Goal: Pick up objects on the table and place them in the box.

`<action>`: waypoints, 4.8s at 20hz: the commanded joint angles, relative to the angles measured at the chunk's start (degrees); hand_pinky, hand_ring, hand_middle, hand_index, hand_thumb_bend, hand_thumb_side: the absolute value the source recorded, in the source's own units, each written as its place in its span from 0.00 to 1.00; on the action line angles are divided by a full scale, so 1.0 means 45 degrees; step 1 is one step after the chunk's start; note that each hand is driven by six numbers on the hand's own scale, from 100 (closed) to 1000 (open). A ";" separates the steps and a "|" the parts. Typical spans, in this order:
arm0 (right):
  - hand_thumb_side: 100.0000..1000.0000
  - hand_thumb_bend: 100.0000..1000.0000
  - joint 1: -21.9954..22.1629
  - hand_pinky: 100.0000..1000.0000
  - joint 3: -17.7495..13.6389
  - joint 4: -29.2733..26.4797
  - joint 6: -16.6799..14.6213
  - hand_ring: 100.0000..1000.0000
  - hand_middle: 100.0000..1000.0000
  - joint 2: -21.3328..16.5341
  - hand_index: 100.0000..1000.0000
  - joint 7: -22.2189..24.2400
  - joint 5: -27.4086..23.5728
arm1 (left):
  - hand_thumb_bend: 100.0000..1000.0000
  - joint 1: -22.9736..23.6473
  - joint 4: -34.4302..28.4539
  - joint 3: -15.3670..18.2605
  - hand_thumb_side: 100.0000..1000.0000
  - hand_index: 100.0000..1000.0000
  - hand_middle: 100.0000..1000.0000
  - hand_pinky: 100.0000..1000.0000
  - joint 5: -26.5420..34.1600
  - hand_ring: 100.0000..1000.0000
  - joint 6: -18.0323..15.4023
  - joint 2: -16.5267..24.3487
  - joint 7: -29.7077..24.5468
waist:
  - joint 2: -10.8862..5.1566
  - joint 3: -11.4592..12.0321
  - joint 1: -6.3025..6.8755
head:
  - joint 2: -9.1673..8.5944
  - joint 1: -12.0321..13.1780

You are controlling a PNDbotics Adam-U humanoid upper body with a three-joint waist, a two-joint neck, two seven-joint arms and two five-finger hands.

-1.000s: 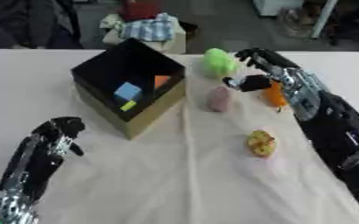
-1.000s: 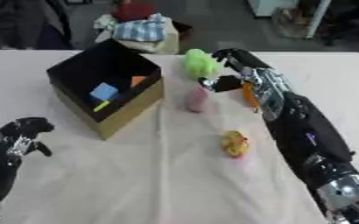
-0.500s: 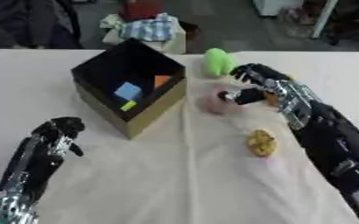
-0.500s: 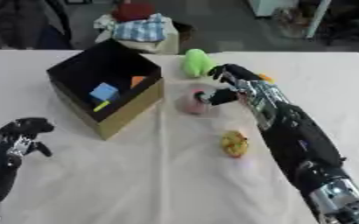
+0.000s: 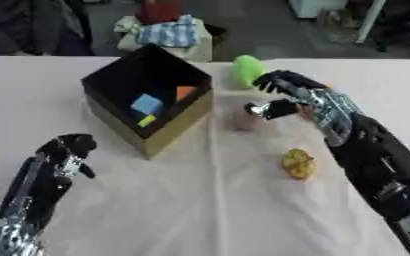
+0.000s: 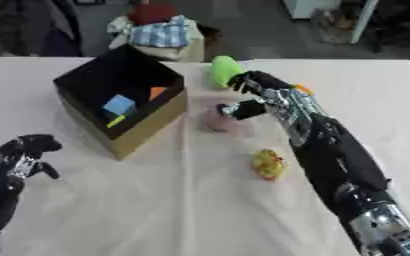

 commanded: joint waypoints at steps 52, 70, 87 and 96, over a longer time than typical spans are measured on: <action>0.43 0.30 -0.1879 0.74 0.0565 -0.0253 -0.0341 0.75 0.78 0.2431 0.94 -0.2861 0.2231 | 0.32 -0.0322 -0.0137 -0.0321 0.57 0.67 0.57 0.36 0.0070 0.72 -0.0007 -0.0032 -0.0422 | -0.0084 0.1420 0.0072 | -0.0155 -0.1124; 0.40 0.23 0.0219 0.74 0.2948 -0.7759 -0.0769 0.73 0.74 -0.2192 0.90 -0.0681 -0.3784 | 0.32 0.0029 -0.0126 0.0332 0.57 0.67 0.57 0.37 -0.0127 0.72 -0.0024 0.0191 0.0239 | -0.0211 -0.0438 -0.0118 | -0.0049 -0.0120; 0.40 0.15 0.5738 0.73 0.3455 -0.9915 -0.0071 0.72 0.68 -0.3856 0.80 0.0683 -0.4938 | 0.31 0.0101 -0.0131 0.0517 0.58 0.67 0.57 0.37 -0.0171 0.72 -0.0025 0.0212 0.0446 | -0.0136 -0.1044 0.0094 | -0.0076 -0.0016; 0.36 0.13 0.6013 0.73 0.3310 -0.7877 -0.0381 0.72 0.67 -0.3400 0.78 0.0518 -0.3961 | 0.31 0.0115 -0.0132 0.0516 0.58 0.67 0.58 0.37 -0.0176 0.72 -0.0020 0.0175 0.0429 | -0.0118 -0.1063 0.0137 | -0.0063 -0.0058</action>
